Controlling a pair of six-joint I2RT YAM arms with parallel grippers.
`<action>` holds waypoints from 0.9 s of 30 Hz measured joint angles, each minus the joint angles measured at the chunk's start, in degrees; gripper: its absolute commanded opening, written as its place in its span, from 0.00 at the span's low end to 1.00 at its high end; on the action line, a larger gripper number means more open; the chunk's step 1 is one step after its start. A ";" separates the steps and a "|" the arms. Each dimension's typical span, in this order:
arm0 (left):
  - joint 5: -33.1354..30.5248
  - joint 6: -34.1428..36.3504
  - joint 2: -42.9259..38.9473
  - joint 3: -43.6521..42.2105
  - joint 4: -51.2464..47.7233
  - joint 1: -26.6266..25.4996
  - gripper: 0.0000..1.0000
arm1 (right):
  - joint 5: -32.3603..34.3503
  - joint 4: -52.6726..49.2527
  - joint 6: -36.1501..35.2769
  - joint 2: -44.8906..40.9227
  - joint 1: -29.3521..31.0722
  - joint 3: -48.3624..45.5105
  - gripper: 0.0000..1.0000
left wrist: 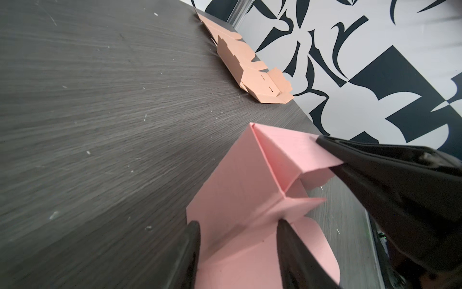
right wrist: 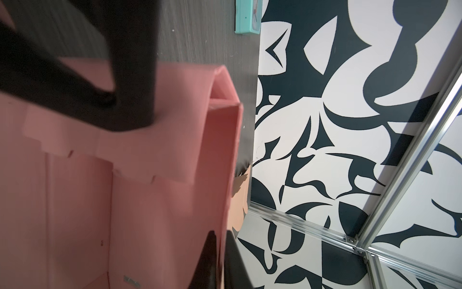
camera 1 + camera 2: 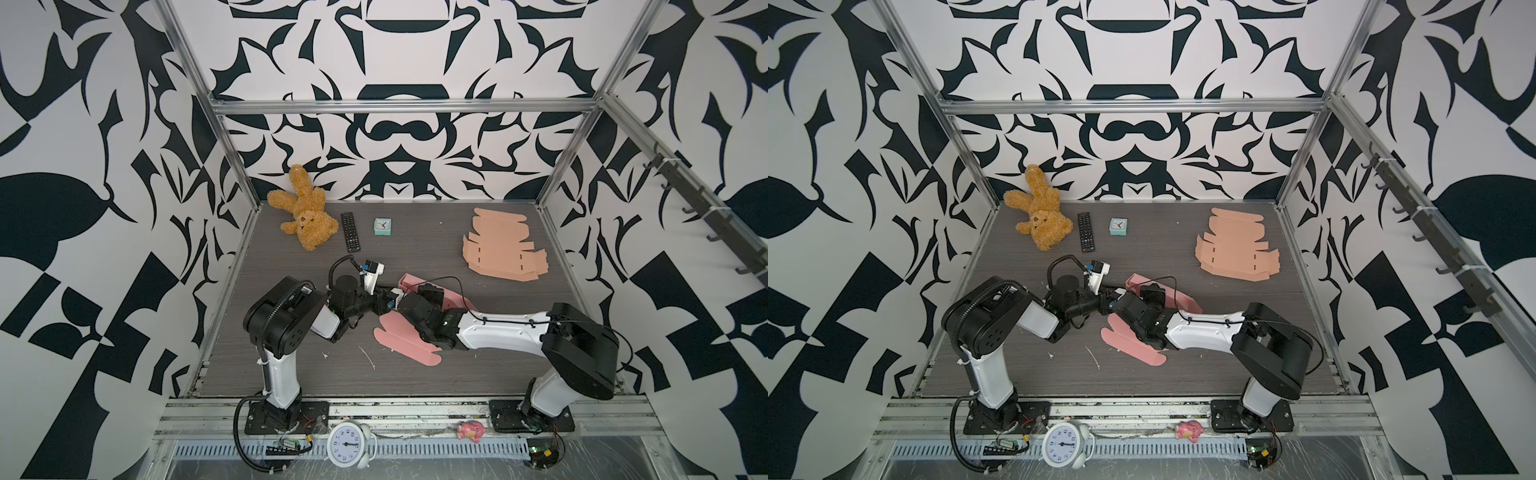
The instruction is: Fold the paper box
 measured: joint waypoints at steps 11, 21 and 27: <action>-2.19 2.01 1.07 0.00 3.85 -1.01 0.56 | -0.33 -0.87 0.85 -0.11 0.35 0.00 0.11; -3.50 4.02 3.52 0.02 4.61 -2.29 0.47 | -2.49 -2.99 2.89 -1.31 0.39 0.24 0.12; -5.44 5.40 3.52 0.11 4.74 -3.45 0.38 | -2.67 -3.48 3.63 -1.33 0.44 0.35 0.12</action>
